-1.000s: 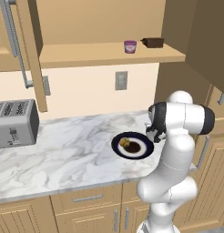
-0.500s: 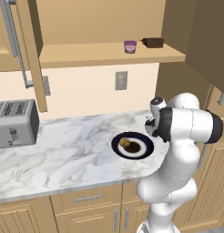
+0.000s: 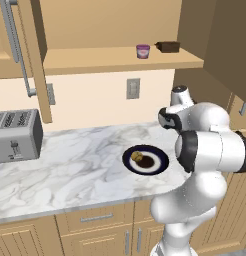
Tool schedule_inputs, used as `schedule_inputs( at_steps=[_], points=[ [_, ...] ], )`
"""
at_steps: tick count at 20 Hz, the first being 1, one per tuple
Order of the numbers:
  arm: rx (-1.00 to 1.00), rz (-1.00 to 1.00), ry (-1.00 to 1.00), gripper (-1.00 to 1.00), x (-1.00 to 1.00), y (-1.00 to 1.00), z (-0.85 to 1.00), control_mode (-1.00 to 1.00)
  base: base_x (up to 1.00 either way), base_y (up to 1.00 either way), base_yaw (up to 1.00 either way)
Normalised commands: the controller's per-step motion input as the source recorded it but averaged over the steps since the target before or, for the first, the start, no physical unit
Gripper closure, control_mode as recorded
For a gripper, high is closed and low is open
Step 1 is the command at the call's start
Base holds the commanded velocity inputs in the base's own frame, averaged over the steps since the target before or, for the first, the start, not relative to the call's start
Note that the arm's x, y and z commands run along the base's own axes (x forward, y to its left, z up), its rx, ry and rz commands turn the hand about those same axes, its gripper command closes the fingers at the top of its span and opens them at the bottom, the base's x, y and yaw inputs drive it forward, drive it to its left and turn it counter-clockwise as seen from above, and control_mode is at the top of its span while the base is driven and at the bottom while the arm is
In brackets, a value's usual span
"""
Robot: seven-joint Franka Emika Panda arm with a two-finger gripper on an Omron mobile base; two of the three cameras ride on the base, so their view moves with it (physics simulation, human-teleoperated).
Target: Pick the avocado and bread from the counter and place them on the plate. Then pick the jam from the cabinet and place it next to the plate. Lastly close the cabinet door.
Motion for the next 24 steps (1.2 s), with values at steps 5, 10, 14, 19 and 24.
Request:
schedule_inputs(
  at_steps=[5,10,14,19,24],
  points=[
    [0.07,0.04,-0.13,1.0,-0.53,0.6,0.0,-1.0,0.0,0.0,0.0],
    [0.06,0.04,-0.12,1.0,-0.34,0.72,-0.02,-1.0,0.0,0.0,0.0],
    [0.04,0.05,-0.04,1.0,-0.01,0.59,-0.11,-1.0,0.0,0.0,0.0],
    [0.06,0.03,-0.01,1.0,0.0,0.47,-0.13,-1.0,0.0,0.0,0.0],
    [0.0,0.02,0.0,1.0,0.0,0.33,-0.35,-1.0,0.0,0.0,0.0]
  ],
)
